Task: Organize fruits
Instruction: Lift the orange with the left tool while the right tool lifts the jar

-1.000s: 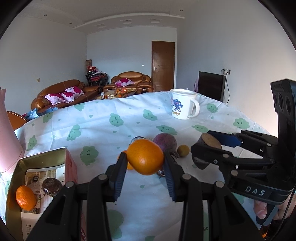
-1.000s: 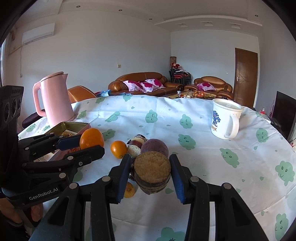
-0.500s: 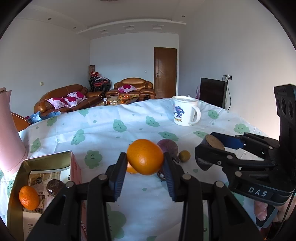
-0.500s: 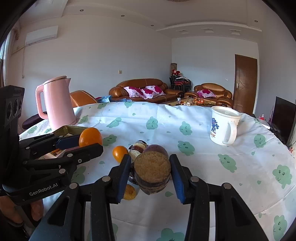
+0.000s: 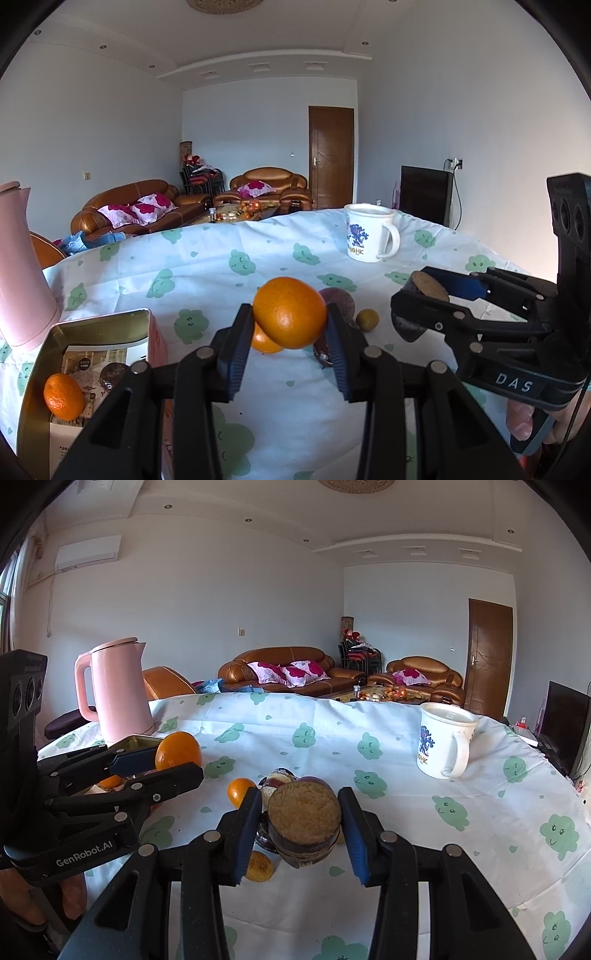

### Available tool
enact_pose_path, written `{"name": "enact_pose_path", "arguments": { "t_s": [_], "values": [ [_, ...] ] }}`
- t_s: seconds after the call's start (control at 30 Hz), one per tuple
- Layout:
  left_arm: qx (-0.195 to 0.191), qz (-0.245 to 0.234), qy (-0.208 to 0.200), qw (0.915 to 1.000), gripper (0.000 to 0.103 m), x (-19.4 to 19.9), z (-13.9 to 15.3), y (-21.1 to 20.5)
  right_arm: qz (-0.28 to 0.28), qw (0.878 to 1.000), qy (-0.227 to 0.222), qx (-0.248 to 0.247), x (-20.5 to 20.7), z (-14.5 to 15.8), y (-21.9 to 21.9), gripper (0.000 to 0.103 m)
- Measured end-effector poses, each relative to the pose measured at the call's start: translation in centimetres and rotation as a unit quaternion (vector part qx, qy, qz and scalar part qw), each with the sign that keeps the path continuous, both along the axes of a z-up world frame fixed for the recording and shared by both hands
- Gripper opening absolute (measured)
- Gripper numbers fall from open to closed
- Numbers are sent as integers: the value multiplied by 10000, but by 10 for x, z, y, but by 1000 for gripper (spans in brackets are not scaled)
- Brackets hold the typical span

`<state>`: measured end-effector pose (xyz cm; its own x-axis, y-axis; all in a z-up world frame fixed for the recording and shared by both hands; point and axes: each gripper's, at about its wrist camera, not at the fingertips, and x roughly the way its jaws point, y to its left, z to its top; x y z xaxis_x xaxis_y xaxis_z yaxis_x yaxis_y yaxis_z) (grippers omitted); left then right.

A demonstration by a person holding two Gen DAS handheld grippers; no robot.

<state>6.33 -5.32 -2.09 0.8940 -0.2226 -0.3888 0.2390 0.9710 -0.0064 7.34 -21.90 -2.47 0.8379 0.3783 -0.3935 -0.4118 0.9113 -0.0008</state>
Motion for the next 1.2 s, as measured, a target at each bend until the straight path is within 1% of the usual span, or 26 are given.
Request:
{"name": "enact_pose_path", "arguments": {
  "t_s": [1.0, 1.2],
  "values": [
    [5, 233, -469, 9986, 40, -16, 6, 3, -51, 9990, -440, 63, -18, 5, -2, 45],
    [6, 263, -466, 9986, 40, -19, 6, 4, -44, 9985, -546, 26, -22, 7, 0, 45]
  ]
}}
